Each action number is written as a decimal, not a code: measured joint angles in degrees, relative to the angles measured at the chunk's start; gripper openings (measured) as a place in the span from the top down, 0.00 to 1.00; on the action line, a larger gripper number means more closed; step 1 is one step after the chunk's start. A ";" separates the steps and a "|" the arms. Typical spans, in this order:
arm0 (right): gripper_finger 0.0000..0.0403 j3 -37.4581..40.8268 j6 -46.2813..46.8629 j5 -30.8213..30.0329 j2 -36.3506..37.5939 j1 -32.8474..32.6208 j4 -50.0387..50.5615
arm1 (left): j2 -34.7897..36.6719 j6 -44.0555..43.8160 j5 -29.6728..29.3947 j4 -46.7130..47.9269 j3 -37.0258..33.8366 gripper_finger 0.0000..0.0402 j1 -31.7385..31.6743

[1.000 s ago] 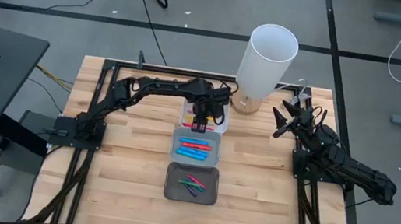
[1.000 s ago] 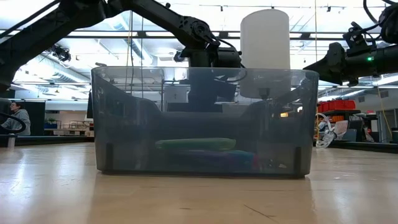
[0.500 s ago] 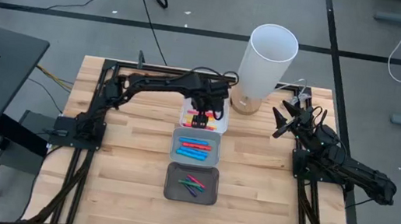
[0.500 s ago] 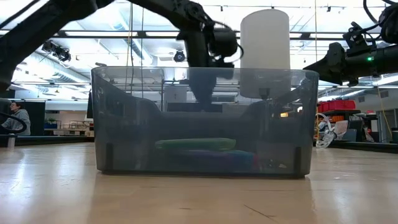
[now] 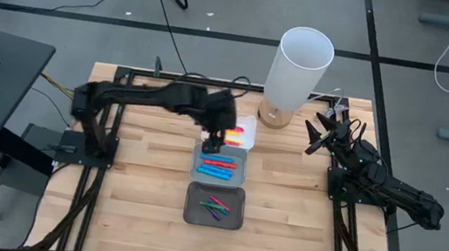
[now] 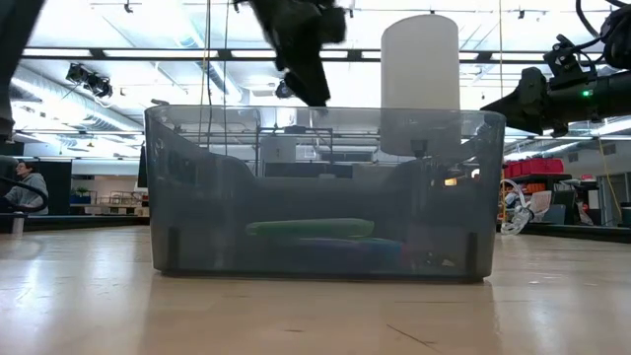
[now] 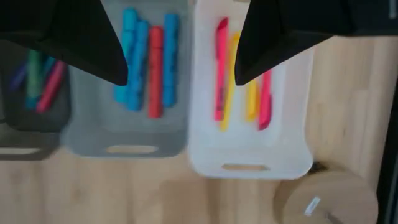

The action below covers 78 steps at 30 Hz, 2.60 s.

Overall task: Pick & Place Markers
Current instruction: Return to Home Position

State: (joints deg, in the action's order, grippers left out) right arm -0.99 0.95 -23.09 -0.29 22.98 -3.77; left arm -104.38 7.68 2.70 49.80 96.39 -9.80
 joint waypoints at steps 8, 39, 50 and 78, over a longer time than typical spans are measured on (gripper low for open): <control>0.38 0.00 0.00 -0.01 0.01 0.00 0.00 | 17.01 -3.98 0.76 -8.25 -20.36 0.25 3.85; 0.38 0.01 -0.01 0.00 0.01 0.00 -0.02 | 76.48 -14.61 -2.79 -39.29 -77.46 0.25 4.30; 0.38 0.00 0.00 0.00 0.02 0.00 0.00 | 89.66 -15.24 -2.48 -40.02 -86.67 0.25 4.30; 0.38 0.00 0.00 0.00 0.00 0.00 0.00 | 104.37 -14.10 -5.60 -51.07 -95.90 0.25 3.82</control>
State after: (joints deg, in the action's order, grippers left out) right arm -0.99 0.95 -23.09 -0.29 22.98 -3.77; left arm -0.01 -6.42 -2.90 -1.27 0.49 -5.98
